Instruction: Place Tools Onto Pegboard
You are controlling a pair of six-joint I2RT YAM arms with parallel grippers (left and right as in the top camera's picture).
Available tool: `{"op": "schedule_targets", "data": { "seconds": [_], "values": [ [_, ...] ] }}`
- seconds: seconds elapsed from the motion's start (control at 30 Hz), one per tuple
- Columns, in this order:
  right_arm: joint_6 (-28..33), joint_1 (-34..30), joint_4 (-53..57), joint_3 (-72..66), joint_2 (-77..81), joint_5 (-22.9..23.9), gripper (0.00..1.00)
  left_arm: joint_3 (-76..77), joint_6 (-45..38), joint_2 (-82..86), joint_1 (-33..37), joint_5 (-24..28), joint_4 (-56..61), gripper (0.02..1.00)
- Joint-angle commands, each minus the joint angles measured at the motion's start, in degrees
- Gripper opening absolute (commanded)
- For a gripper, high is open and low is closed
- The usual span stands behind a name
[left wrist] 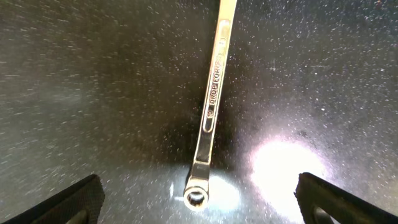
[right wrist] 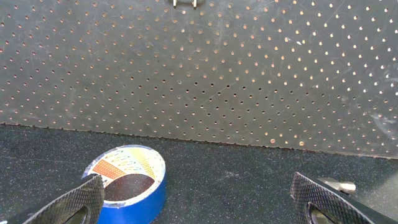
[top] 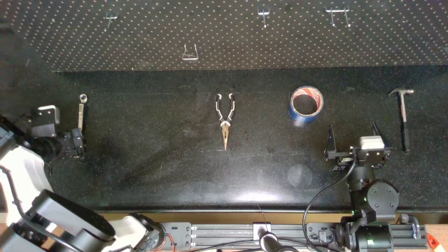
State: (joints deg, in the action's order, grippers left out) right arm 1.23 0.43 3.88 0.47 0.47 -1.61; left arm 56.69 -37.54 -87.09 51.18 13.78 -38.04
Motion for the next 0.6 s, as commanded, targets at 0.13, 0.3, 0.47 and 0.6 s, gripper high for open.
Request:
{"op": "schedule_targets", "data": {
  "seconds": [0.13, 0.3, 0.47, 0.6],
  "values": [
    [0.57, -0.13, 0.17, -0.24, -0.42, -0.35, 0.972, 0.55, -0.92, -9.44, 0.17, 2.64, 7.37, 0.993],
    [0.57, -0.13, 0.17, -0.24, -0.42, -0.35, 0.969, 0.55, -3.28, -13.55, -3.21, 3.58, 10.84, 0.991],
    [0.57, -0.13, 0.17, -0.24, -0.42, -0.35, 0.969, 0.55, -3.21, -14.58, -5.07, 4.09, 11.96, 0.993],
    [0.57, -0.13, 0.17, -0.24, -0.42, -0.35, 0.969, 0.52, -1.7, -15.63, -5.07, 4.11, 11.96, 0.993]
  ]
}}
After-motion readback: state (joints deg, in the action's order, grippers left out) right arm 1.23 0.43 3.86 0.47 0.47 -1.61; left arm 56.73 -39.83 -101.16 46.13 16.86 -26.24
